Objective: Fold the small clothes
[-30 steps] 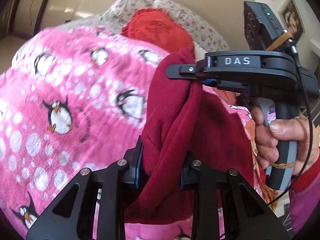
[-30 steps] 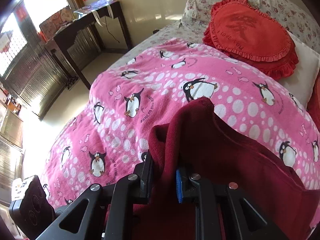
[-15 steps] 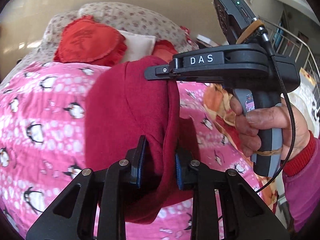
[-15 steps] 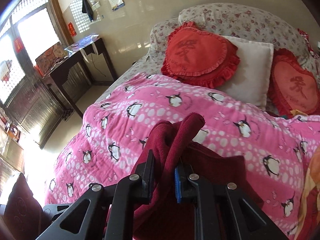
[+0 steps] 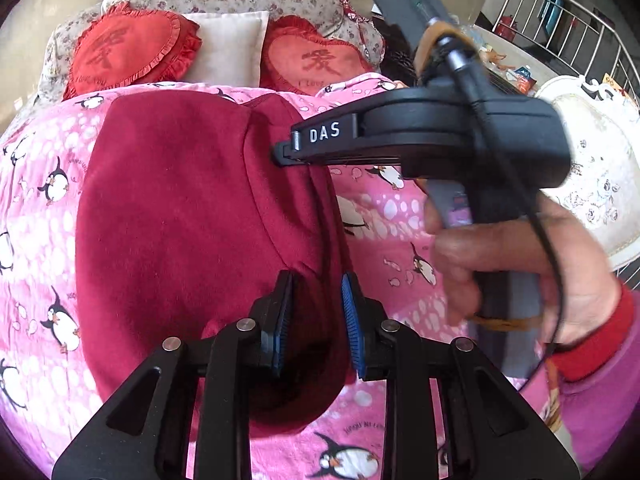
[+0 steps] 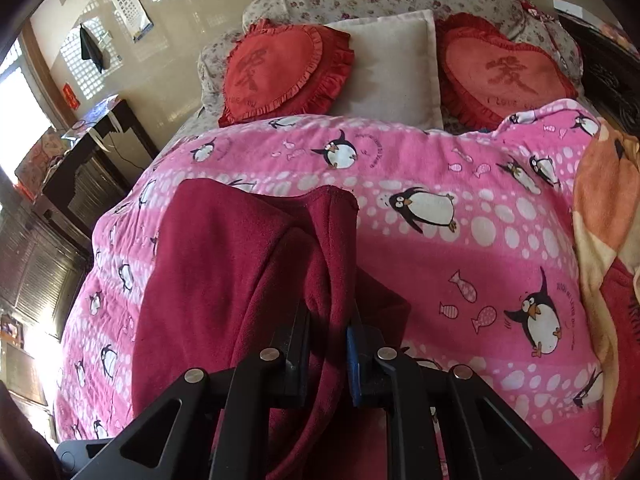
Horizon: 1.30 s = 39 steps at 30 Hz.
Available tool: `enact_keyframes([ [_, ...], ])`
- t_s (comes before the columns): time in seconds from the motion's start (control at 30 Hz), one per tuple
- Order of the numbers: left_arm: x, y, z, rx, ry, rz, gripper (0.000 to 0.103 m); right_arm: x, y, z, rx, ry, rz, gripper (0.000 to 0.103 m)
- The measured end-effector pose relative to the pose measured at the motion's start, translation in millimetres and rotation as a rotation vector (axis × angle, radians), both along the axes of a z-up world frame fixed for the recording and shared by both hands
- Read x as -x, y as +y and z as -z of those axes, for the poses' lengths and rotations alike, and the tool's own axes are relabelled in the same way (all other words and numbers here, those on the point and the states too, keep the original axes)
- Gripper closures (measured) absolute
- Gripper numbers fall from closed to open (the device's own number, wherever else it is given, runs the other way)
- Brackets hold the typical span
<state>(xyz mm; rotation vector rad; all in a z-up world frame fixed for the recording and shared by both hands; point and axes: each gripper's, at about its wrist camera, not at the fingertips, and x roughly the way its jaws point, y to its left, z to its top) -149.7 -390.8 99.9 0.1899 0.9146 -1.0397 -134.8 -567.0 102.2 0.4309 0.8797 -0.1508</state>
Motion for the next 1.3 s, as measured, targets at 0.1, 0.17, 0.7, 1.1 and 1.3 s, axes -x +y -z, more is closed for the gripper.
enact_keyframes([
  [0.1, 8.7, 15.7, -18.0, -0.003, -0.021, 0.051, 0.069, 5.5, -5.7, -9.8, -0.026, -0.013, 0.02, 0.084],
  [0.17, 16.0, 36.6, -28.0, 0.021, -0.055, 0.069, 0.052, 15.7, -5.7, -23.9, -0.006, -0.034, 0.039, 0.083],
  [0.7, -21.0, 89.3, 18.6, -0.121, -0.078, -0.132, 0.046, 59.4, 100.9, -14.1, 0.023, 0.014, -0.196, 0.083],
  [1.1, 2.4, 75.2, 12.2, -0.122, -0.146, -0.087, 0.046, 101.5, 62.9, 2.8, -0.012, -0.001, -0.019, 0.085],
  [1.3, 6.2, 61.7, 16.0, -0.115, -0.125, -0.081, 0.046, 98.2, 70.2, -23.0, -0.041, -0.11, -0.006, 0.085],
])
